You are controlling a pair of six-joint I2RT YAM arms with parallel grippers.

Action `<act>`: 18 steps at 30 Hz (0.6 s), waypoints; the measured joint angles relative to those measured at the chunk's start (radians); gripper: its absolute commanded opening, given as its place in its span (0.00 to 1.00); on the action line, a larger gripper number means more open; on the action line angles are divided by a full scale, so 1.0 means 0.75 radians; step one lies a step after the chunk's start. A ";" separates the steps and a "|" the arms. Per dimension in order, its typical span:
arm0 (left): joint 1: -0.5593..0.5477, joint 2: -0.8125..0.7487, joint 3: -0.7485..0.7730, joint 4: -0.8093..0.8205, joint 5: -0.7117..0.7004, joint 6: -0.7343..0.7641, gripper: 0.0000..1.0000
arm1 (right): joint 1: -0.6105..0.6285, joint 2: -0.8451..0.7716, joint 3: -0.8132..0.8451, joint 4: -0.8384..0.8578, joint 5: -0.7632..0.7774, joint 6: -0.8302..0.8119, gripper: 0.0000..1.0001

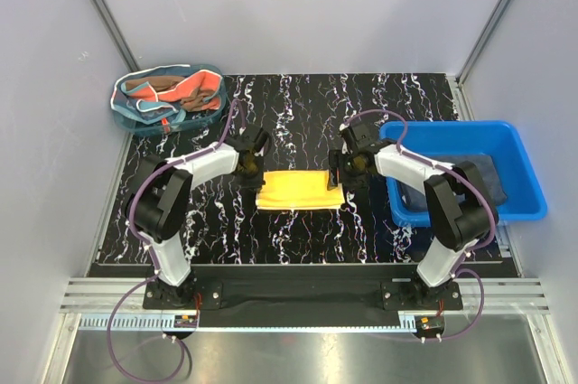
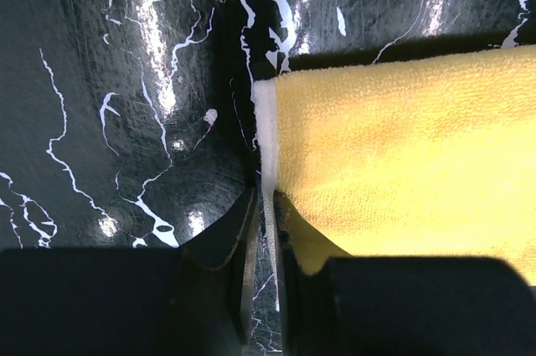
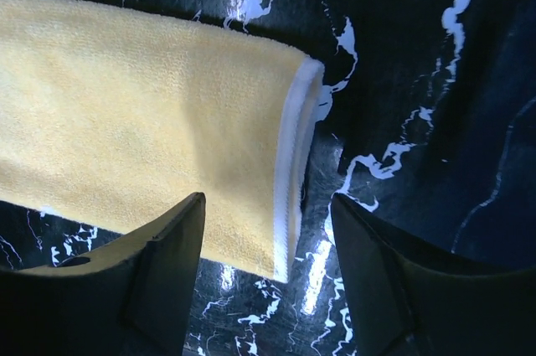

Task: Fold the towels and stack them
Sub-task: Neatly place the folded towel into the bin

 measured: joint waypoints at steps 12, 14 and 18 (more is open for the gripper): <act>0.000 -0.019 -0.032 0.028 -0.021 -0.023 0.18 | -0.002 0.051 -0.098 0.200 -0.130 0.048 0.52; 0.000 -0.027 -0.042 0.036 -0.026 -0.028 0.18 | -0.004 0.051 -0.113 0.230 -0.146 0.057 0.44; 0.000 -0.039 -0.061 0.053 -0.034 -0.043 0.19 | -0.006 0.050 -0.146 0.285 -0.175 0.077 0.32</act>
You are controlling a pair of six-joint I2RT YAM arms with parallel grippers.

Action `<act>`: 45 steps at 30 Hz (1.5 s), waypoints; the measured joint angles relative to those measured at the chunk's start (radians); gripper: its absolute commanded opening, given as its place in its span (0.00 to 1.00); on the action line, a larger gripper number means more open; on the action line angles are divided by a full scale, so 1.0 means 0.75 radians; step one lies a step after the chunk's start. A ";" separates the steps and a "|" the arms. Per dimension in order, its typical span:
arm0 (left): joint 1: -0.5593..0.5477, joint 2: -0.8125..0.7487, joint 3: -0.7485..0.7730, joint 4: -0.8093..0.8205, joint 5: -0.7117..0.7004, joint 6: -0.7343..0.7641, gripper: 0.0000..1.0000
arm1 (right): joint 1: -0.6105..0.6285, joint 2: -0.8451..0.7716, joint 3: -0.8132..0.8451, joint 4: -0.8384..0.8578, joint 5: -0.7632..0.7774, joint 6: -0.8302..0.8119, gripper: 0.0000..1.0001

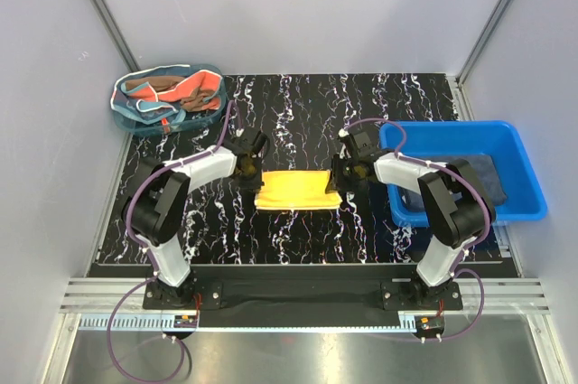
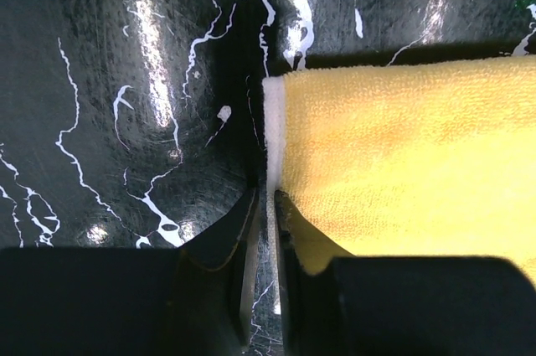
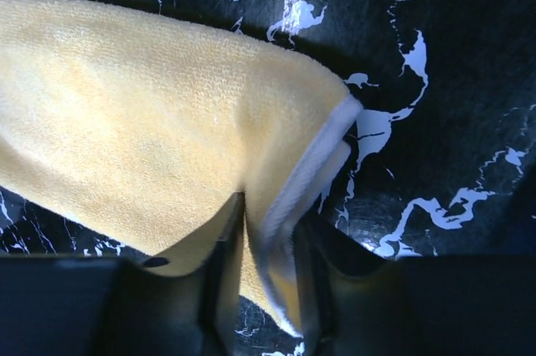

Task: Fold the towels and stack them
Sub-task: Neatly place the folded towel into the bin

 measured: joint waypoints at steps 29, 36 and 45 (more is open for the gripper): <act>0.014 -0.428 0.389 -0.510 -0.325 0.201 0.47 | -0.272 -0.319 0.469 -0.840 0.131 -0.241 0.00; 0.014 -0.410 0.389 -0.505 -0.244 0.247 0.47 | -0.541 -0.338 0.670 -1.079 0.140 -0.392 0.00; 0.014 -0.403 0.373 -0.506 -0.218 0.278 0.49 | -0.894 -0.287 0.749 -1.200 0.210 -0.532 0.00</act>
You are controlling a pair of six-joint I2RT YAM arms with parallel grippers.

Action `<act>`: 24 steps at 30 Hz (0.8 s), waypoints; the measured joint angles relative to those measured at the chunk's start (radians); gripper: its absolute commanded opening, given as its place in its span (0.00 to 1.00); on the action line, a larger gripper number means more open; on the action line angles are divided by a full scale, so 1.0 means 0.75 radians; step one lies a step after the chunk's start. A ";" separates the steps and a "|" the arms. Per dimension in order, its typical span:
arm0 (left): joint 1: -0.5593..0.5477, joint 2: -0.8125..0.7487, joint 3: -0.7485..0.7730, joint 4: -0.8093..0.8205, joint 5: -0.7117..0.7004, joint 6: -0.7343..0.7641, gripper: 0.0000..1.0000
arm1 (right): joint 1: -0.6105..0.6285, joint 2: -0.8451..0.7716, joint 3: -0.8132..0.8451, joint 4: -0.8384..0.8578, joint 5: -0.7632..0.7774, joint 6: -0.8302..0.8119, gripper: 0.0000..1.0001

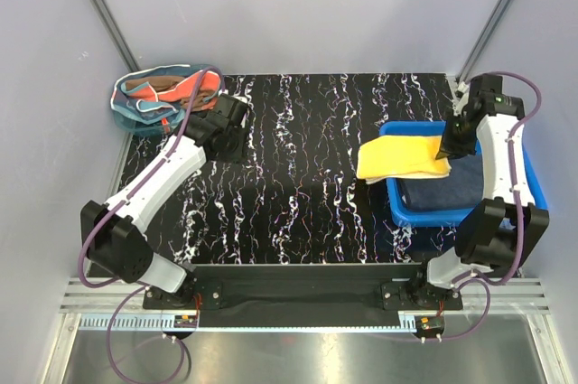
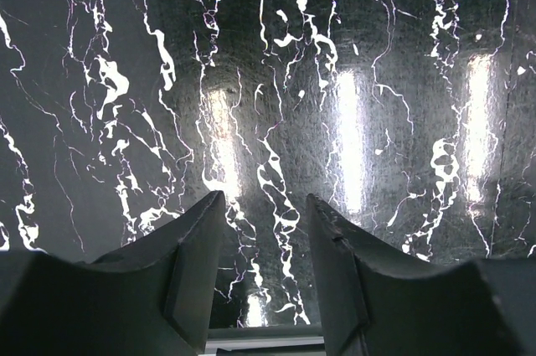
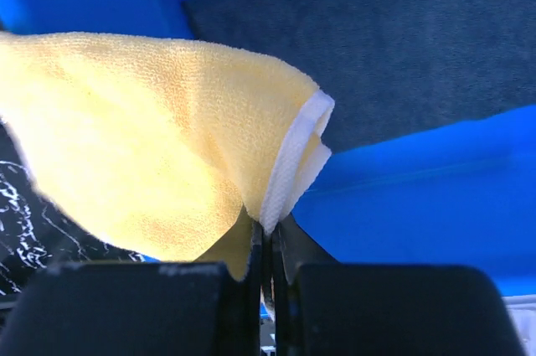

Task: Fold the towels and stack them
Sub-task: Neatly place the folded towel into the bin

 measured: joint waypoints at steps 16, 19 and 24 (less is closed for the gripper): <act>-0.025 0.066 0.146 -0.086 -0.034 0.014 0.50 | -0.198 0.135 0.064 0.067 0.017 -0.221 0.00; -0.030 0.111 0.238 -0.117 -0.037 0.014 0.50 | -0.197 0.158 0.056 0.105 -0.009 -0.257 0.00; -0.041 0.227 0.416 -0.159 -0.039 0.014 0.50 | -0.202 0.262 0.051 0.159 -0.008 -0.304 0.04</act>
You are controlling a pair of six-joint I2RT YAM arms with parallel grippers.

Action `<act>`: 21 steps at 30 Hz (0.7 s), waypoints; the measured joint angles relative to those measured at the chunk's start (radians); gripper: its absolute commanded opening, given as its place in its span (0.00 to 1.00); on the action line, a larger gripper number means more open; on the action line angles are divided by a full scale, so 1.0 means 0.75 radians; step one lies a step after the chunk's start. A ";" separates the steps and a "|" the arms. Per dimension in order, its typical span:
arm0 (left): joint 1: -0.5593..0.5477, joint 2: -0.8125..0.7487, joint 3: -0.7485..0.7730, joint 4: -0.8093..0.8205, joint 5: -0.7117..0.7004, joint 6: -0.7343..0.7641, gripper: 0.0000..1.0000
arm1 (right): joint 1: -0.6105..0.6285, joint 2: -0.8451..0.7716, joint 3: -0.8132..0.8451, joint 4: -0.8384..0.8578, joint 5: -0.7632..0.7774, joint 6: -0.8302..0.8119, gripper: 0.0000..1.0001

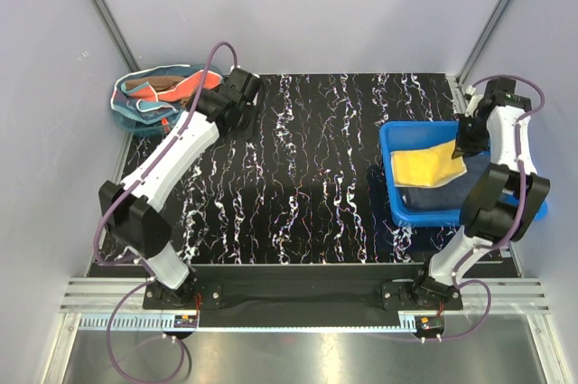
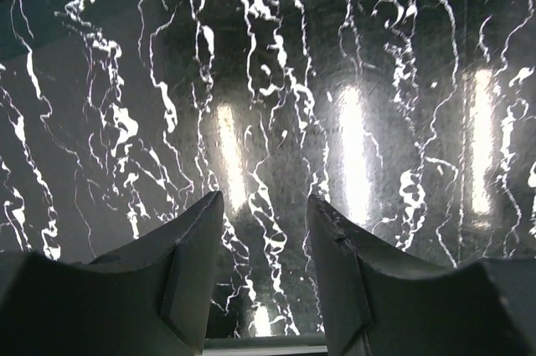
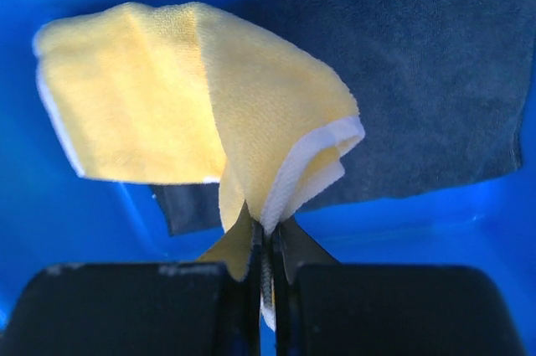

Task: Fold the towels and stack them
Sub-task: Neatly place the folded towel into the bin

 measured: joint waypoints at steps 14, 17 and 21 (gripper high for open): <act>-0.011 0.084 0.137 -0.006 -0.105 0.002 0.60 | -0.036 0.186 0.293 0.007 0.161 0.086 1.00; 0.008 0.083 0.146 0.028 -0.133 0.006 0.62 | 0.004 0.185 0.457 -0.009 0.187 0.168 1.00; 0.137 0.083 0.216 0.073 -0.091 0.006 0.64 | 0.191 0.156 0.588 -0.007 0.215 0.283 1.00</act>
